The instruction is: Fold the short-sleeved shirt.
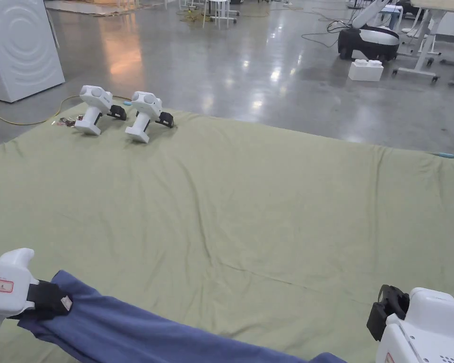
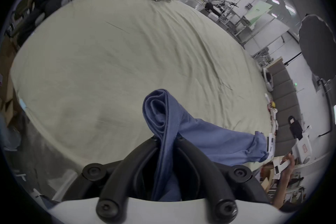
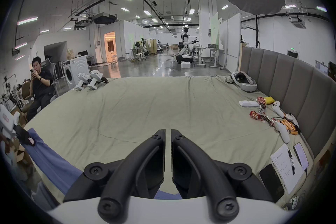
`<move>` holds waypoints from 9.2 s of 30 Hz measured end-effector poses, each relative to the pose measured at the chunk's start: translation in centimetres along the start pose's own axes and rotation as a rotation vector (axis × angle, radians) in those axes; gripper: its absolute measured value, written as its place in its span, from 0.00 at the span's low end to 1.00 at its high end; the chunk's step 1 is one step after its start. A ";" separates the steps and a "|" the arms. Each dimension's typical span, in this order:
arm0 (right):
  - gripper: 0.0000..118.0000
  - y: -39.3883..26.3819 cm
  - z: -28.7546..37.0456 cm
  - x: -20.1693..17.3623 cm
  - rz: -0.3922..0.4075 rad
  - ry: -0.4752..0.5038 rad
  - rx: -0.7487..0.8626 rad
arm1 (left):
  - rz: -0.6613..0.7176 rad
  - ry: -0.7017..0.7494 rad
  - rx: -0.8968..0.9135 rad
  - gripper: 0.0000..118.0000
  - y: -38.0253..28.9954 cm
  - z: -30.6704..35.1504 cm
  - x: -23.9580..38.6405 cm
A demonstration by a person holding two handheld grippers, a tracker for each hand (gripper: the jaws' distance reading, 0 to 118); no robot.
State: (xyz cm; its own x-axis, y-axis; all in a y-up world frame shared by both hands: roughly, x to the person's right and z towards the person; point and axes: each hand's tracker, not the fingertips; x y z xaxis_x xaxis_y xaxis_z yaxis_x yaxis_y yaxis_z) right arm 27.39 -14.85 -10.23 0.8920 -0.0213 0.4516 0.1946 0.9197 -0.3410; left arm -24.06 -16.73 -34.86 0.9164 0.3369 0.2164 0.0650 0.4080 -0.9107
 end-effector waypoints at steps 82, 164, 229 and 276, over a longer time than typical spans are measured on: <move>0.07 -3.8 1.1 2.1 -0.040 -0.006 -0.126 | -0.315 -0.286 -0.262 0.28 -13.1 -13.6 25.0; 0.07 -2.7 1.0 3.8 -0.153 0.065 -0.165 | -0.375 -0.250 -0.146 0.15 -5.7 -2.1 24.3; 0.07 -4.2 2.8 5.0 -0.159 0.054 -0.188 | -0.374 -0.373 -0.258 0.15 -15.3 -15.3 32.6; 0.07 -12.1 3.5 -6.2 0.064 0.094 -0.162 | -0.330 0.072 0.772 0.16 -10.3 -2.1 19.7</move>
State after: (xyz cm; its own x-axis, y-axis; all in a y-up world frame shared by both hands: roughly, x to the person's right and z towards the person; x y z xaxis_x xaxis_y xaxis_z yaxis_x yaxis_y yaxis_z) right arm 18.13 -24.51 -6.02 0.9373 -0.0088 0.3485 0.1932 0.8452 -0.4983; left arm -5.86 -16.04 -21.93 0.9222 0.0541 0.3829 0.0699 0.9506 -0.3025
